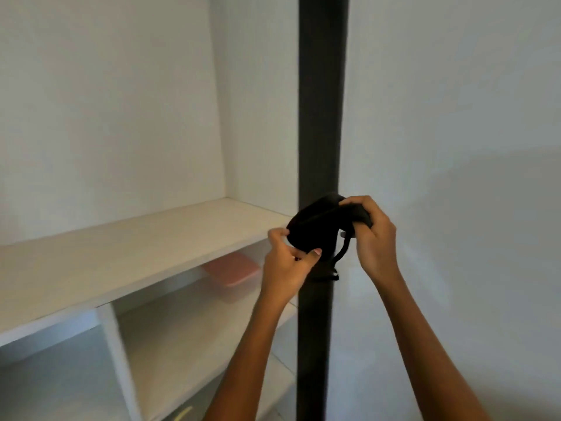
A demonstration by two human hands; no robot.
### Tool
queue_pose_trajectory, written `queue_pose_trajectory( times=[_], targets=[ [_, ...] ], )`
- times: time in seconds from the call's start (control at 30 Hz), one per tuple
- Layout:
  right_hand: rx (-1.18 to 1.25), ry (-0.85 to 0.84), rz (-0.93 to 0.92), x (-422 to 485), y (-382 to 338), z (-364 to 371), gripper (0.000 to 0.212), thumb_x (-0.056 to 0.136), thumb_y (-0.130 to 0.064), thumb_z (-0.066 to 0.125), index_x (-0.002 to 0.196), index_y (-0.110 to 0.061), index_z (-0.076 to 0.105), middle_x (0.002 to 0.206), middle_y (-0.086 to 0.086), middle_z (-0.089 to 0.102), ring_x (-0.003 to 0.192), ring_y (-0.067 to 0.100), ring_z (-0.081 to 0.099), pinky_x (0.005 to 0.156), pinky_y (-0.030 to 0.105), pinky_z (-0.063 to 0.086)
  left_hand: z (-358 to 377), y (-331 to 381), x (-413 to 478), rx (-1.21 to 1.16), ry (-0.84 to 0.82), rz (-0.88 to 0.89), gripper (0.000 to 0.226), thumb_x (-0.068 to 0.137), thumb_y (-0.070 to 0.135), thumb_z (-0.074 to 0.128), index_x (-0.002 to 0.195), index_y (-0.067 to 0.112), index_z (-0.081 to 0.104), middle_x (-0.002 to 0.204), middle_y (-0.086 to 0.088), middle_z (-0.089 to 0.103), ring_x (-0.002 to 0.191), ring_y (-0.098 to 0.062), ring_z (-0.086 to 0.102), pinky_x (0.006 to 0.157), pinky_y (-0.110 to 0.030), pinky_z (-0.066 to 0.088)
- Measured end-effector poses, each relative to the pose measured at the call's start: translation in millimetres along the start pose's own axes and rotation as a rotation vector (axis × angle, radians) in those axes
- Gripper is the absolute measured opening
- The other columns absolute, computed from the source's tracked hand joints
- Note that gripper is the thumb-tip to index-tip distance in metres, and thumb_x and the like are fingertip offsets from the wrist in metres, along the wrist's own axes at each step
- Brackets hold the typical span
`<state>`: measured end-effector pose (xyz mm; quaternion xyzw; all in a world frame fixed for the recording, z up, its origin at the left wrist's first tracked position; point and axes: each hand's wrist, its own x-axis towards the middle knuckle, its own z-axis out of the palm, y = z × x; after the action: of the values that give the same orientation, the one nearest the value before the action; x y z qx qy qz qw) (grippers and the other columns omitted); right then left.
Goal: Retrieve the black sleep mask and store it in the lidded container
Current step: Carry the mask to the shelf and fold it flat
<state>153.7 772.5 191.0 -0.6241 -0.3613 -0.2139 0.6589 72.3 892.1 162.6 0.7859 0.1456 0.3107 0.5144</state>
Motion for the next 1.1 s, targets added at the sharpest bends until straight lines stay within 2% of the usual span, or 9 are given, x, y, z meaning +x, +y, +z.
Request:
queue_pose_trajectory(
  times=[0.1,0.2,0.27,0.47,0.63,0.77,0.9,1.0,1.1],
  targets=[
    [0.091,-0.123,0.031,5.7,-6.4,64.8,0.036,0.079,0.003,0.039,0.098,-0.014,0.063,0.095,-0.009,0.064,0.09,0.006,0.063,0.071,0.029,0.058,-61.5,-7.1,0.0,0.122,0.141,0.05,0.075,0.077,0.025,0.075,0.133,0.022,0.025,0.101,0.003,0.058,0.085,-0.01,0.059,0.067,-0.012,0.047],
    [0.18,-0.23,0.053,12.5,-20.8,129.2,0.033,0.085,0.008,0.039,0.103,-0.007,0.062,0.096,-0.004,0.064,0.097,0.019,0.064,0.078,0.038,0.06,-114.1,-15.5,3.3,0.218,0.3,0.108,0.092,0.072,0.021,0.08,0.141,0.024,0.019,0.126,-0.004,0.051,0.108,-0.019,0.057,0.089,-0.029,0.052],
    [0.245,-0.255,0.104,17.2,-32.4,164.5,0.033,0.087,0.009,0.037,0.103,-0.006,0.062,0.097,-0.001,0.063,0.098,0.022,0.064,0.075,0.033,0.061,-140.8,-21.3,8.5,0.288,0.381,0.139,0.097,0.069,0.018,0.081,0.143,0.024,0.018,0.137,-0.008,0.043,0.123,-0.026,0.049,0.101,-0.039,0.046],
    [0.452,-0.329,0.274,24.9,-43.2,250.4,0.031,0.09,0.006,0.036,0.1,-0.008,0.062,0.1,0.006,0.062,0.089,0.014,0.063,0.067,0.021,0.06,-212.7,-36.2,29.5,0.644,0.607,0.099,0.091,0.073,0.025,0.075,0.144,0.022,0.02,0.14,-0.009,0.043,0.127,-0.032,0.04,0.101,-0.046,0.037],
    [0.628,-0.349,0.416,31.1,-29.7,305.8,0.029,0.094,0.002,0.036,0.102,-0.008,0.062,0.102,0.005,0.062,0.095,0.019,0.063,0.079,0.032,0.06,-264.7,-50.9,47.7,0.671,0.537,0.044,0.094,0.072,0.036,0.076,0.143,0.031,0.016,0.141,-0.002,0.045,0.129,-0.026,0.042,0.108,-0.048,0.023],
    [0.823,-0.411,0.509,43.9,-14.9,337.6,0.028,0.093,0.004,0.037,0.096,-0.01,0.062,0.108,0.01,0.062,0.101,0.023,0.063,0.074,0.029,0.059,-298.7,-60.5,60.0,0.744,0.309,-0.092,0.107,0.067,0.045,0.078,0.145,0.032,0.006,0.146,-0.004,0.042,0.131,-0.029,0.043,0.105,-0.048,0.024],
    [0.512,-0.636,0.322,56.5,23.0,353.3,0.035,0.088,0.011,0.039,0.098,-0.011,0.063,0.11,0.008,0.062,0.1,0.026,0.063,0.075,0.035,0.06,-314.9,-78.1,75.3,0.818,0.253,-0.197,0.109,0.065,0.038,0.082,0.144,0.035,0.006,0.125,0.001,0.058,0.113,-0.02,0.056,0.097,-0.042,0.025],
    [0.049,-0.997,-0.064,72.2,55.3,352.5,0.042,0.085,0.012,0.045,0.111,-0.015,0.063,0.118,0.005,0.061,0.109,0.023,0.059,0.085,0.024,0.052,-322.1,-90.4,87.7,0.789,0.252,-0.257,0.096,0.071,0.031,0.079,0.142,0.032,0.015,0.111,0.004,0.064,0.105,-0.017,0.059,0.097,-0.039,0.027],
    [-0.409,-1.408,-0.268,89.4,72.4,350.8,0.064,0.082,0.004,0.058,0.137,-0.025,0.042,0.131,0.01,0.048,0.117,0.028,0.049,0.097,0.035,0.044,-326.2,-101.7,98.0,0.737,0.151,-0.304,0.081,0.072,0.031,0.078,0.136,0.03,0.028,0.111,0.006,0.059,0.107,-0.018,0.058,0.106,-0.047,0.036]
  ],
)
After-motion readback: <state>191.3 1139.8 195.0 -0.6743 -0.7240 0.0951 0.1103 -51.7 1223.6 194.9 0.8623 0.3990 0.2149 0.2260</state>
